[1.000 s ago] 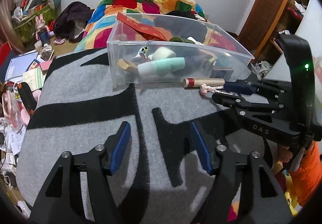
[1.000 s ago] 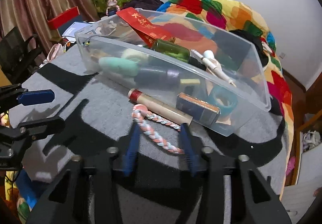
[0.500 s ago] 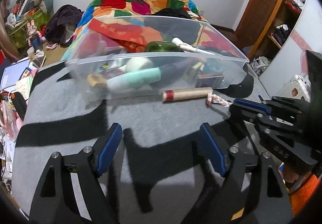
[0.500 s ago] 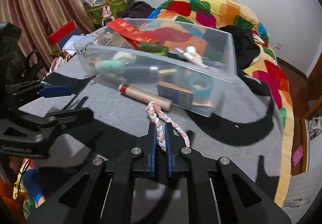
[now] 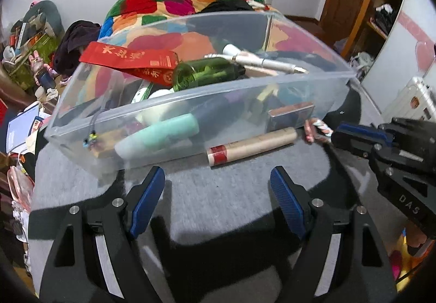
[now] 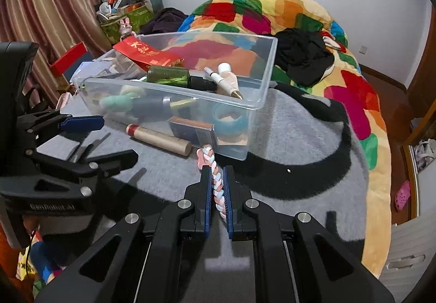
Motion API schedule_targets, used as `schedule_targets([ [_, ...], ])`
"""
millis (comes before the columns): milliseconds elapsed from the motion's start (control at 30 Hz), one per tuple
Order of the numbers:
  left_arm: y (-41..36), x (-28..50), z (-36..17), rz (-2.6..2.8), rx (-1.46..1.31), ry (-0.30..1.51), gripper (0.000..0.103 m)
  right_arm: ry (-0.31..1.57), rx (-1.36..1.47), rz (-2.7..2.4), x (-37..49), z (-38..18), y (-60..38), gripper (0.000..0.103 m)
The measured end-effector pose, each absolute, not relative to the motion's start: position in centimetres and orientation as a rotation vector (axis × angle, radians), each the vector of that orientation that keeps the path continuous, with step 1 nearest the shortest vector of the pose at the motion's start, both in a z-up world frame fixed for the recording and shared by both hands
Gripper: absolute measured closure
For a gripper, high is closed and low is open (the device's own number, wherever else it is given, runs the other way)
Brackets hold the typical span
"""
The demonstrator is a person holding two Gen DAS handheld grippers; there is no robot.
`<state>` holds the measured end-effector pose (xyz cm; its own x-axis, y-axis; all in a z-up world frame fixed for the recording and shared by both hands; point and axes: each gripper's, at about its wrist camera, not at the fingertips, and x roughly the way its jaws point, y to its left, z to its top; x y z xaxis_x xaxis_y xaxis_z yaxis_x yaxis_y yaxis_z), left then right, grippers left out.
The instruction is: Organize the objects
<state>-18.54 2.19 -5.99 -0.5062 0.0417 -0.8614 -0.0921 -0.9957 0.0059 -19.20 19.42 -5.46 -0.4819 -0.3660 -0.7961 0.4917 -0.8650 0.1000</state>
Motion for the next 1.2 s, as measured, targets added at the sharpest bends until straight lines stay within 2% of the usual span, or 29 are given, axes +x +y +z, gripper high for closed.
schedule_targets([
  [167,1.7,-19.2,-6.8,2.611,-1.528,0.012,0.023,0.206,1.233,-2.306,-20.3,-6.0,18.1,0.095],
  [367,2.3,-19.5,-7.0,2.568,-1.498,0.030,0.023,0.231,1.243,-2.292,-20.5,-6.5,17.1,0.095],
  [800,1.8,-18.5,-6.5,2.520,-1.445,-0.025,0.026,0.165,1.246,-2.186,-20.2,-6.4,16.8,0.095],
  [1033,-1.0,-19.1,-6.6,2.600,-1.501,-0.174,0.026,0.165,1.241,-2.234,-20.5,-6.1,17.2,0.095],
  [1200,-0.4,-20.1,-6.9,2.539,-1.498,-0.181,0.026,0.206,1.241,-2.222,-20.9,-6.5,16.2,0.095],
])
